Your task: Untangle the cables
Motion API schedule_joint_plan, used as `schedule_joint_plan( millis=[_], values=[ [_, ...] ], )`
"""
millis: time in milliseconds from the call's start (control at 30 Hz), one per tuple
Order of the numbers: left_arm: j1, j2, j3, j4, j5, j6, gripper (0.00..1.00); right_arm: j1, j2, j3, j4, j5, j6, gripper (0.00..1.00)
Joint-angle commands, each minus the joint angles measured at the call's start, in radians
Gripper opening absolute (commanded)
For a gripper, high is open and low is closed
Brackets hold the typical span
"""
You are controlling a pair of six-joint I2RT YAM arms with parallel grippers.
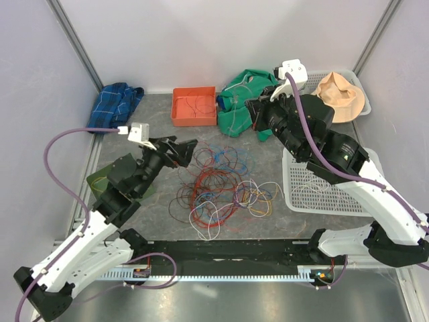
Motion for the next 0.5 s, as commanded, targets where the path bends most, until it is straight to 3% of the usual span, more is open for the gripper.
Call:
schedule_joint_plan(
  millis=[0,300,467],
  values=[
    [-0.002,0.016,-0.126,0.469,0.322,0.113,1.0,0.001,0.008,0.054,-0.046,-0.052,0.038,0.0],
    [-0.028,0.152,-0.244,0.917,0.452,0.202,1.0,0.001,0.067,0.147,-0.124,-0.146,0.082,0.0],
    [-0.033,0.235,-0.212,0.991,0.511,0.232,1.0,0.001,0.09,0.172,-0.147,-0.175,0.081,0.0]
  ],
)
